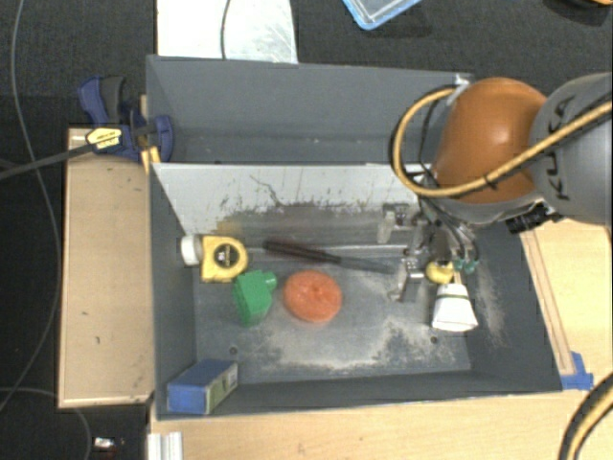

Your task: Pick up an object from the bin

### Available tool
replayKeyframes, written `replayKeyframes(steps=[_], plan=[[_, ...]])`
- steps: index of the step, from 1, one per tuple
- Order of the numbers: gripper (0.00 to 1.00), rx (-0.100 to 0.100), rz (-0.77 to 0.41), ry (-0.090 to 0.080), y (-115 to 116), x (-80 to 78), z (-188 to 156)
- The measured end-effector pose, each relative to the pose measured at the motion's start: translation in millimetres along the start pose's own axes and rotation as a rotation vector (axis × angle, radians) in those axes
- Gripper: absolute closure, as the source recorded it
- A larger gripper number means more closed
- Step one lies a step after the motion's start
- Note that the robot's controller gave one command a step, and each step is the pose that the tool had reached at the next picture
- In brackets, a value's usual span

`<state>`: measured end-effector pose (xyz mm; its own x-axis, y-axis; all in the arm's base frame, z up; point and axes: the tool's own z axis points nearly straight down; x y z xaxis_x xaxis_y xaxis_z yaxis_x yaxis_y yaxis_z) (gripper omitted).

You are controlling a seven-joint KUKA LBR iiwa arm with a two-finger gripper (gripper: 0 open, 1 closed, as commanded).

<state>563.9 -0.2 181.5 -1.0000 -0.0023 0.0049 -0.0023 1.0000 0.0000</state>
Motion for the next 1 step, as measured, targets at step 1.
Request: replayKeyframes(steps=[1], plan=[[0.00, 0.000, 0.000, -0.008, 0.0, -1.4, -4.7]])
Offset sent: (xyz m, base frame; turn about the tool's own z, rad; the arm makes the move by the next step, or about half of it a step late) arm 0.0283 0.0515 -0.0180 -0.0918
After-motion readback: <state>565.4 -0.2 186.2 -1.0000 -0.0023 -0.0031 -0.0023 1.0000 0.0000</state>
